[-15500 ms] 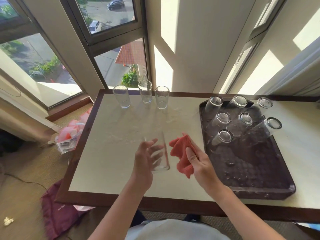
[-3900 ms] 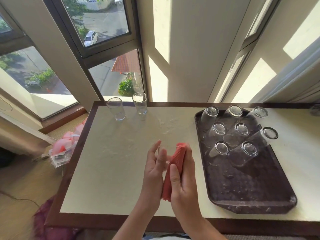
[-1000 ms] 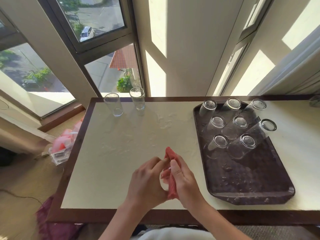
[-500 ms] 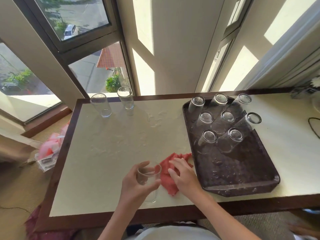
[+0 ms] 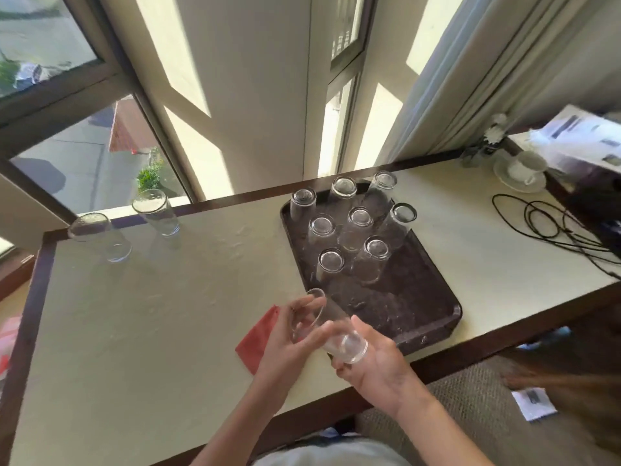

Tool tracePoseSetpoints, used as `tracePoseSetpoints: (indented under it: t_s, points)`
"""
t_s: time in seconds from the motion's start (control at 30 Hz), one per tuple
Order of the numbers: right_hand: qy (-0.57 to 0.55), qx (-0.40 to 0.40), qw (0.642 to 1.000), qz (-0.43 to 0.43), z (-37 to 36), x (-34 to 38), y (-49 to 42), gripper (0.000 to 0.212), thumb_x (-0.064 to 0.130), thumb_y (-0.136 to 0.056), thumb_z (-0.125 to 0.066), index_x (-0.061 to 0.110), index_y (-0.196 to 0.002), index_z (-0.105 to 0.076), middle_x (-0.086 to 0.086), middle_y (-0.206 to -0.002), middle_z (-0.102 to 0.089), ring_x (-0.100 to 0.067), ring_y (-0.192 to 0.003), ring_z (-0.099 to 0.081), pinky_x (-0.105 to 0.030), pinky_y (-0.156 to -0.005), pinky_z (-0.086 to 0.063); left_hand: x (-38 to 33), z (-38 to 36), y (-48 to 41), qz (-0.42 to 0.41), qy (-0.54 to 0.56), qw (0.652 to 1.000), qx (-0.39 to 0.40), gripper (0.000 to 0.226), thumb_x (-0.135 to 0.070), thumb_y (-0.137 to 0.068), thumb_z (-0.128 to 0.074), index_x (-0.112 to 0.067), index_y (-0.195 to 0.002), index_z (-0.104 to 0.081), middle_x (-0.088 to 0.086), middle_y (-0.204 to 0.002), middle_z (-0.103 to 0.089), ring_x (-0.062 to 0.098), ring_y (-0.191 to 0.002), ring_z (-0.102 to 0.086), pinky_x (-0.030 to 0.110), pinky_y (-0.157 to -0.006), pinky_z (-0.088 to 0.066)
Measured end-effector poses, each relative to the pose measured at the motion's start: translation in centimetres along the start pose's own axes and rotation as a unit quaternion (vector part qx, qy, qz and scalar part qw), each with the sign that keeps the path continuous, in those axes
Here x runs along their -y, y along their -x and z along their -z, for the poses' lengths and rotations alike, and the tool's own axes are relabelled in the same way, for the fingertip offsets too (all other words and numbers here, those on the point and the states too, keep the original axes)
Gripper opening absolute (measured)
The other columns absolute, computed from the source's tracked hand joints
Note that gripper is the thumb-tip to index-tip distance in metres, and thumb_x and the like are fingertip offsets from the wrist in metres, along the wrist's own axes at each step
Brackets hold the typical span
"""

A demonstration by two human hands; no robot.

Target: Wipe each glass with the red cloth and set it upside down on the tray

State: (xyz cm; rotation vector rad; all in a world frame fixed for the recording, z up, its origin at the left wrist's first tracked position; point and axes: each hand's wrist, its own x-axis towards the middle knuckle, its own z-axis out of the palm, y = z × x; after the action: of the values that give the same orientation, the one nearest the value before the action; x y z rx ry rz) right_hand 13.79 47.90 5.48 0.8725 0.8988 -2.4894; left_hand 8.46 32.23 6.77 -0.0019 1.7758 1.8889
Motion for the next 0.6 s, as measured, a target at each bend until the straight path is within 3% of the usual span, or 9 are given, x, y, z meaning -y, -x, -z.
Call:
tracePoseSetpoints:
  t_s: [0.1, 0.17, 0.23, 0.3, 0.37, 0.43, 0.5, 0.6]
  points:
    - [0.043, -0.095, 0.992, 0.071, 2.2, 2.1, 0.6, 0.052, 0.033, -0.064, -0.082, 0.006, -0.104, -0.061, -0.011, -0.083, -0.06, -0.016, -0.053, -0.049, -0.023, -0.042, -0.037, 1.0, 1.0, -1.4, 0.007, -0.125, 0.991, 0.043, 0.069, -0.067, -0.06, -0.081, -0.037, -0.12, -0.062, -0.009, -0.118, -0.066, -0.002, -0.111, -0.062, 0.023, -0.097, -0.05]
    - [0.11, -0.149, 0.975, 0.125, 3.5, 4.1, 1.4, 0.045, 0.028, -0.058, -0.086, 0.011, -0.089, -0.059, -0.006, -0.073, -0.055, -0.013, -0.042, -0.04, -0.018, -0.037, -0.025, 2.3, 2.3, -2.8, -0.011, -0.246, 0.969, -0.005, 0.061, -0.062, -0.069, -0.077, -0.038, -0.122, -0.059, -0.015, -0.123, -0.062, -0.003, -0.115, -0.059, 0.021, -0.096, -0.046]
    - [0.194, -0.201, 0.943, 0.181, 4.5, 6.2, 2.0, 0.042, 0.024, -0.056, -0.089, 0.01, -0.082, -0.058, -0.005, -0.068, -0.055, -0.011, -0.038, -0.036, -0.016, -0.036, -0.022, 4.0, 3.8, -4.1, 0.004, -0.436, 0.897, -0.078, 0.065, -0.058, -0.083, -0.066, -0.035, -0.14, -0.045, -0.004, -0.151, -0.041, 0.017, -0.142, -0.036, 0.035, -0.113, -0.034]
    - [0.325, -0.265, 0.88, 0.223, 5.3, 8.4, 2.1, 0.037, 0.019, -0.061, -0.091, 0.011, -0.08, -0.06, -0.005, -0.071, -0.057, -0.01, -0.045, -0.046, -0.019, -0.04, -0.032, 5.5, 5.0, -4.9, 0.103, -0.54, 0.83, -0.092, 0.075, -0.067, -0.088, -0.052, -0.04, -0.152, -0.023, 0.003, -0.167, -0.004, 0.032, -0.153, -0.002, 0.047, -0.122, -0.012]
    - [0.483, -0.332, 0.771, 0.249, 5.9, 10.5, 1.8, 0.034, 0.025, -0.063, -0.09, 0.016, -0.082, -0.063, -0.003, -0.083, -0.062, -0.014, -0.068, -0.056, -0.024, -0.056, -0.041, 7.1, 5.6, -5.1, 0.163, -0.556, 0.811, -0.082, 0.076, -0.07, -0.09, -0.042, -0.043, -0.154, -0.01, 0.002, -0.166, 0.016, 0.035, -0.152, 0.011, 0.052, -0.121, -0.007]
    - [0.59, -0.373, 0.671, 0.251, 6.3, 12.4, 1.0, 0.037, 0.033, -0.063, -0.088, 0.022, -0.087, -0.062, -0.002, -0.094, -0.057, -0.019, -0.079, -0.054, -0.026, -0.065, -0.042, 8.4, 5.6, -4.9, 0.162, -0.578, 0.796, -0.08, 0.076, -0.071, -0.091, -0.036, -0.045, -0.155, -0.004, -0.001, -0.164, 0.025, 0.033, -0.151, 0.018, 0.054, -0.121, -0.005]
    - [0.629, -0.388, 0.627, 0.246, 6.2, 14.1, -0.1, 0.04, 0.035, -0.064, -0.087, 0.023, -0.093, -0.062, -0.003, -0.099, -0.052, -0.022, -0.08, -0.053, -0.027, -0.07, -0.044, 9.0, 5.6, -4.8, 0.15, -0.588, 0.79, -0.093, 0.076, -0.073, -0.091, -0.035, -0.047, -0.154, -0.003, -0.004, -0.163, 0.027, 0.03, -0.151, 0.02, 0.054, -0.121, -0.005]
    - [0.659, -0.404, 0.59, 0.233, 6.0, 16.1, -2.3, 0.043, 0.035, -0.066, -0.085, 0.021, -0.1, -0.062, -0.006, -0.106, -0.05, -0.031, -0.083, -0.061, -0.032, -0.076, -0.05, 9.2, 5.9, -4.9, 0.15, -0.584, 0.792, -0.095, 0.076, -0.074, -0.089, -0.037, -0.048, -0.154, -0.005, -0.007, -0.163, 0.026, 0.028, -0.151, 0.02, 0.053, -0.121, -0.005]
